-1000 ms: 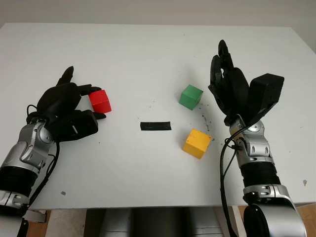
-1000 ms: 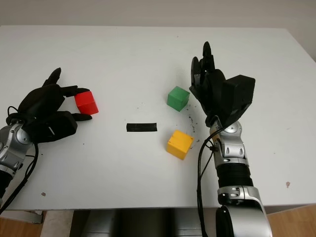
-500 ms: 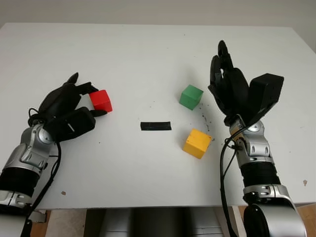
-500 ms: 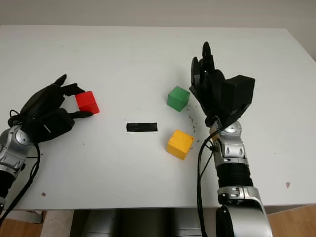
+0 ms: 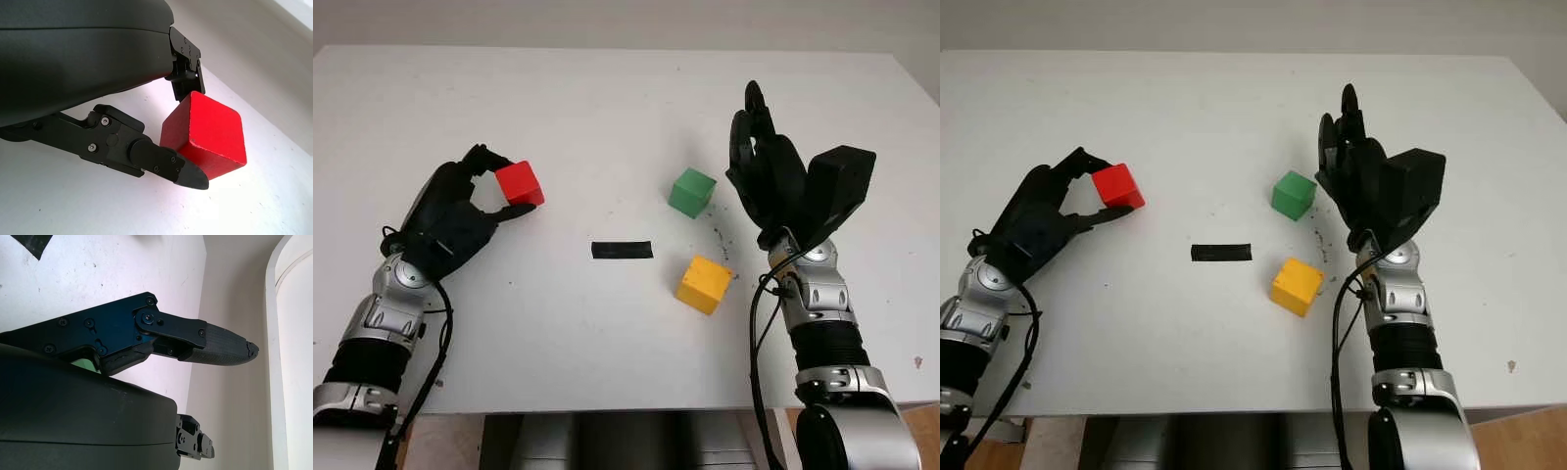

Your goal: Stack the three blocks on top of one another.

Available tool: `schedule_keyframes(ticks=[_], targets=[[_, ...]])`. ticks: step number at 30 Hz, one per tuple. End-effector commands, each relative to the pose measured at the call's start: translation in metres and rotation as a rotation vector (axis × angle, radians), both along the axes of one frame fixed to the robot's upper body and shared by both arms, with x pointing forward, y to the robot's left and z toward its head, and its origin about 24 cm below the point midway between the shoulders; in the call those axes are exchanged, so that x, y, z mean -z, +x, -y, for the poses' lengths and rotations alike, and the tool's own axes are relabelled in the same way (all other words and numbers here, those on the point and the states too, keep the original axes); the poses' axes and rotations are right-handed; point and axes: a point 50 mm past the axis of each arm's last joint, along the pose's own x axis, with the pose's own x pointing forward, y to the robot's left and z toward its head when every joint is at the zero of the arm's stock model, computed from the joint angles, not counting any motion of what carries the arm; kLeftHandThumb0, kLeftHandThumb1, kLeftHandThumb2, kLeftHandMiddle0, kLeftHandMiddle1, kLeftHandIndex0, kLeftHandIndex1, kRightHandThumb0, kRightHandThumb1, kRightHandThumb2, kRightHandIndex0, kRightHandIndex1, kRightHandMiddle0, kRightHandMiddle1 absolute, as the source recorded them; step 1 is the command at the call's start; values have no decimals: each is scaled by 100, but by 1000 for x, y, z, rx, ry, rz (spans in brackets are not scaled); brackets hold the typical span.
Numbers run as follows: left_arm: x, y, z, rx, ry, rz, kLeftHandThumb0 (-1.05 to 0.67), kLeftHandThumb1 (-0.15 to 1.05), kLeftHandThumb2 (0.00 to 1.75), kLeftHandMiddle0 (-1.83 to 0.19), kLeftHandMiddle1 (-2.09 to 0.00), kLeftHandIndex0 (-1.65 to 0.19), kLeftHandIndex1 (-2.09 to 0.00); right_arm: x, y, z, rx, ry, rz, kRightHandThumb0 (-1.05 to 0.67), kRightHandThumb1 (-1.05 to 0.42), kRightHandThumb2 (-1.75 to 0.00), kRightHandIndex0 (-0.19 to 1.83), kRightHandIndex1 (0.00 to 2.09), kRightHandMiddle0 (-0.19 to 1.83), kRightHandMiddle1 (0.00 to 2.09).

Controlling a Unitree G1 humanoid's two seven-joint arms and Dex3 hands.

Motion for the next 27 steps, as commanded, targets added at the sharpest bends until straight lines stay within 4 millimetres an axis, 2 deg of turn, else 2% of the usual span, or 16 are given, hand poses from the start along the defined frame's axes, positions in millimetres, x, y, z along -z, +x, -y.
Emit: schedule_keyframes(ticks=[1, 4, 9, 15, 27], targets=[[-7, -2, 4, 25, 22, 32, -40, 103, 5, -7, -6, -30, -147, -4, -1, 3, 2, -7, 14, -79, -105, -66, -19, 0, -19, 0], [-13, -4, 9, 69, 38, 15, -41, 103, 5, -5, -5, -32, -145, -4, -1, 2, 0, -7, 15, -79, -105, -66, -19, 0, -19, 0], [-21, -6, 20, 170, 44, -22, -45, 103, 5, -2, -4, -34, -153, -4, -1, 1, -1, -7, 18, -79, -105, -65, -19, 0, -19, 0], [-24, -10, 35, 272, 71, -34, -47, 103, 5, 2, -4, -34, -152, -4, -1, 1, 0, -4, 13, -79, -105, -65, -19, 0, -19, 0], [-9, -7, 66, 414, 110, -127, -46, 102, 5, 2, -6, -37, -155, -3, -2, 2, 4, 1, 19, -79, -105, -65, -19, 0, -19, 0]])
